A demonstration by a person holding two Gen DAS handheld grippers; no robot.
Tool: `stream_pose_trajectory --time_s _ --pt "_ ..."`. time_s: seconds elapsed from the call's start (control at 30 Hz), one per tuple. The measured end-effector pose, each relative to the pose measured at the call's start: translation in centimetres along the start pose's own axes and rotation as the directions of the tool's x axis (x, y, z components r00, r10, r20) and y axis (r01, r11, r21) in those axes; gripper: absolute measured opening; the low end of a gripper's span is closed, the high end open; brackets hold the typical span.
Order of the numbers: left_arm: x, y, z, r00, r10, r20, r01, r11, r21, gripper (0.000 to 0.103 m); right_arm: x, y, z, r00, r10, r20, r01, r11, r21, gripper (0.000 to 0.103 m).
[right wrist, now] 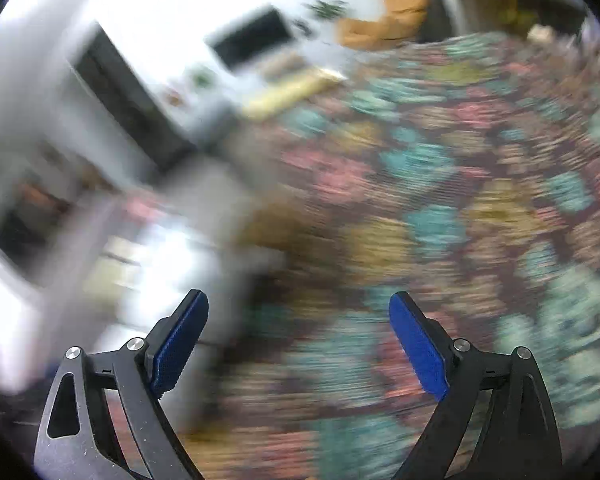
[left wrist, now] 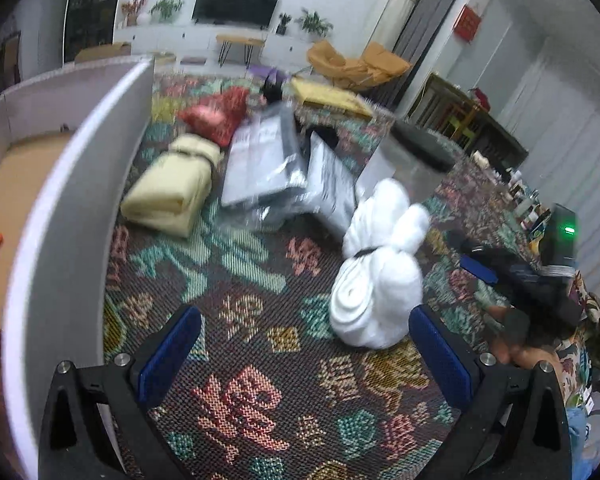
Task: Organize soft objects
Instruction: 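Grasp the white towel bundle with the right tool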
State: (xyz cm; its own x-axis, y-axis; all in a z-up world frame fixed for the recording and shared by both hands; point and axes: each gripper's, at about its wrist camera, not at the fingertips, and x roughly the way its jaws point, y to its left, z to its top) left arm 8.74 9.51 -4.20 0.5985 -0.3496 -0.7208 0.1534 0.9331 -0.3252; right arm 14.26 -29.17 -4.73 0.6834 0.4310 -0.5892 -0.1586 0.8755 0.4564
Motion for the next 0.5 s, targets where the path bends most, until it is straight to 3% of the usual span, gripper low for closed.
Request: stream_pose_trajectory --time_s 0.07,0.13,0.3,0.33,0.37,0.43,0.5 --pt "-0.9 -0.2 0.4 1.0 0.003 0.02 -0.003 1.0 0.003 0.103 0.1 2.6 -0.3 0.992 0.115 -0.058 -0.117 0.992 -0.037 0.094" --pt "-1.6 0.1 0.9 0.999 0.014 0.03 -0.014 1.0 -0.002 0.103 1.4 4.6 -0.9 0.981 0.152 -0.12 -0.16 0.985 -0.061 0.094" --pt "-1.9 0.7 1.3 0.997 0.059 0.041 -0.058 0.998 -0.018 0.103 7.4 7.6 -3.9 0.958 0.043 -0.285 -0.083 0.988 -0.128 0.091" --pt "-1.8 0.8 1.3 0.997 0.064 0.039 -0.063 0.998 -0.018 0.103 7.2 7.8 -3.9 0.966 0.036 -0.256 -0.077 0.986 -0.151 0.084" --pt "-1.6 0.7 1.2 0.997 0.066 0.038 -0.065 0.998 -0.016 0.103 6.9 7.7 -3.8 0.966 0.025 -0.256 -0.067 0.985 -0.156 0.055" --pt "-1.1 0.5 1.3 0.997 0.074 0.026 -0.074 0.997 -0.009 0.103 6.3 6.9 -3.7 0.965 0.072 -0.251 -0.098 0.991 -0.092 0.047" --pt "-0.2 0.4 1.7 0.996 0.094 -0.001 -0.094 0.996 -0.005 0.103 4.7 5.9 -3.5 0.976 0.067 -0.209 -0.08 0.996 -0.051 0.045"
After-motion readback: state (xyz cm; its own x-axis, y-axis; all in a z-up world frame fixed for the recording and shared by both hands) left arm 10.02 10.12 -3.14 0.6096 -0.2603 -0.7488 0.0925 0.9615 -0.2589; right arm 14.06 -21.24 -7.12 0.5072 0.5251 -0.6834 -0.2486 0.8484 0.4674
